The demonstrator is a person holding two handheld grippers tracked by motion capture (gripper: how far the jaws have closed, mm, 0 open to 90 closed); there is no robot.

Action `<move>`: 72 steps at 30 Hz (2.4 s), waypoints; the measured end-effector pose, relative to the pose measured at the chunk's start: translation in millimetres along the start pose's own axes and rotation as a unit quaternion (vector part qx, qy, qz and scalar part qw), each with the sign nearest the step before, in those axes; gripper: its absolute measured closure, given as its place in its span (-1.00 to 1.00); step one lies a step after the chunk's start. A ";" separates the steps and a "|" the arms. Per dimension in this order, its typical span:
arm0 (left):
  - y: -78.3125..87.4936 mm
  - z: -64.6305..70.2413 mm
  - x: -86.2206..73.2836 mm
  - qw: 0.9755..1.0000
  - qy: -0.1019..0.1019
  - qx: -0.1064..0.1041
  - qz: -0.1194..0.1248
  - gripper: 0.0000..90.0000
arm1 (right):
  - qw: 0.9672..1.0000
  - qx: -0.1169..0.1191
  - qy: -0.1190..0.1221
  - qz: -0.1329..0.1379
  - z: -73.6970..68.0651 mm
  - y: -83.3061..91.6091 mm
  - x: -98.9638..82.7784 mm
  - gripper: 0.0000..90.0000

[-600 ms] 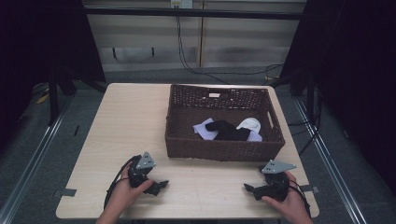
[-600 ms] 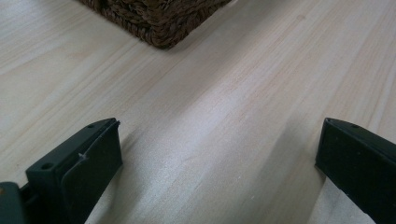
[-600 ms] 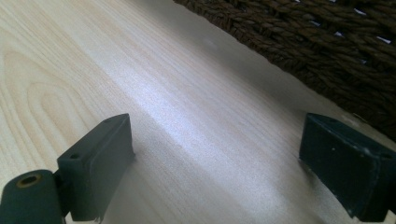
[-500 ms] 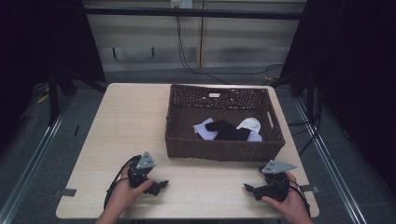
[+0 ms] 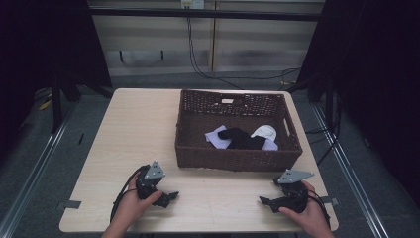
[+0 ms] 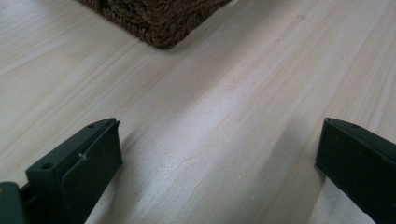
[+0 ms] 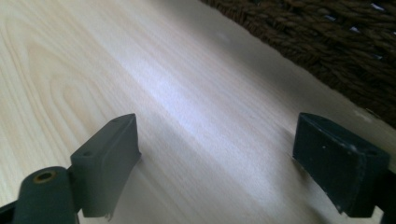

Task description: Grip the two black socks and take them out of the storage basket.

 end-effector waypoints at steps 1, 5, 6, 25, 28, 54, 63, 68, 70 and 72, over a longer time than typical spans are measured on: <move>0.1 0.0 -0.1 1.000 -0.001 0.000 -0.001 -1.00 | 1.000 0.000 0.006 -0.008 -0.4 0.7 0.5 -0.68; 0.3 0.2 -0.3 1.000 0.000 0.001 -0.001 -1.00 | 0.999 0.010 0.037 -0.038 -2.4 4.9 4.4 -0.66; 0.5 0.2 -0.4 1.000 -0.001 0.002 -0.003 -1.00 | 0.998 0.012 0.042 -0.046 -3.3 6.7 5.7 -0.64; 0.5 0.2 -0.4 1.000 0.000 0.002 -0.002 -1.00 | 0.941 0.042 0.152 -0.298 -11.6 26.0 33.6 -0.54; 0.5 0.3 -0.4 1.000 0.000 0.002 -0.002 -1.00 | 0.936 0.038 0.163 -0.310 -12.6 30.4 40.6 -0.52; 0.4 0.5 -0.2 1.000 0.002 0.002 0.000 -1.00 | 0.913 0.054 0.210 -0.345 -6.3 100.9 152.0 -0.45; 0.5 0.4 -0.2 1.000 0.002 0.001 -0.002 -1.00 | 0.919 0.031 0.190 -0.343 14.1 93.1 208.2 -0.43; 0.5 0.4 -0.2 1.000 0.002 0.001 -0.001 -1.00 | 0.924 0.015 0.173 -0.340 27.7 80.7 232.9 -0.43; 0.5 0.4 -0.2 1.000 0.002 0.001 -0.001 -1.00 | 0.927 0.015 0.165 -0.335 32.7 73.0 239.8 -0.42; 0.5 0.4 -0.2 1.000 0.002 0.001 -0.001 -1.00 | 0.930 0.013 0.159 -0.332 37.5 64.0 245.2 -0.42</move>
Point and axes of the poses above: each handheld gripper's, and its own axes: y roughly backward along the jaws, x roughly out of its top, z roughly to its right, the point moved 2 cm from there along -y, roughly forward along the jaws, and after that the axes turned 14 degrees about -z, right-handed, at the moved point
